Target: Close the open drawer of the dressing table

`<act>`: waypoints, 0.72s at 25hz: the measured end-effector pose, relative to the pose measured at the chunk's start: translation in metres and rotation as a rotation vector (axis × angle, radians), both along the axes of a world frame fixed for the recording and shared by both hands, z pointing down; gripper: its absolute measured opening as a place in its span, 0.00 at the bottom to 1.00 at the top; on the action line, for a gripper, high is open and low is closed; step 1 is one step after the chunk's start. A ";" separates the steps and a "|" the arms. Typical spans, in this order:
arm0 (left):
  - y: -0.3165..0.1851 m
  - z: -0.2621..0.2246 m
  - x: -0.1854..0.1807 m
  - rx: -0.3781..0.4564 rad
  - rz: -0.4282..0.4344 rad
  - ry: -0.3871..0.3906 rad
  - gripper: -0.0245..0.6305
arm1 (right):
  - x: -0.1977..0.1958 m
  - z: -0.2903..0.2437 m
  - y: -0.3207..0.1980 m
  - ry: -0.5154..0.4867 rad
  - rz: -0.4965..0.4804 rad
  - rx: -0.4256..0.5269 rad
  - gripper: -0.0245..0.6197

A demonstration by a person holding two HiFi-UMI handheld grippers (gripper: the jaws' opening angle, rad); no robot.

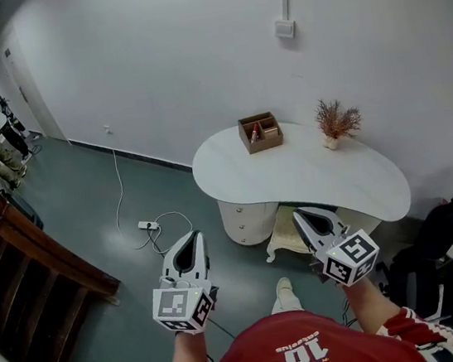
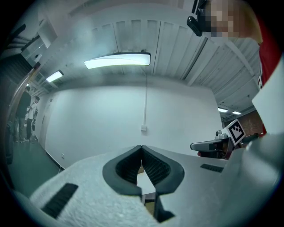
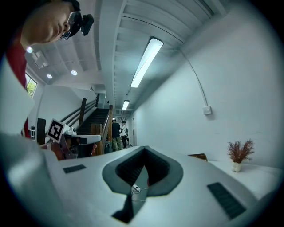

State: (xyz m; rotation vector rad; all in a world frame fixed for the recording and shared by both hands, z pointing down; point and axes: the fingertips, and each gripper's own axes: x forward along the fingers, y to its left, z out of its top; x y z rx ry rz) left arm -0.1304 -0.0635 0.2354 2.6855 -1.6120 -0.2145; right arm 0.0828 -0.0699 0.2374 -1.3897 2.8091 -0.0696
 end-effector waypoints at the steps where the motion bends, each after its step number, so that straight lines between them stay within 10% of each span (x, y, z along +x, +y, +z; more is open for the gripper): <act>1: 0.000 0.001 0.001 -0.002 0.001 0.001 0.02 | 0.002 0.000 0.000 -0.001 0.004 0.000 0.05; 18: -0.004 0.006 0.001 -0.013 -0.009 -0.013 0.02 | 0.022 0.000 -0.005 -0.018 0.030 0.013 0.04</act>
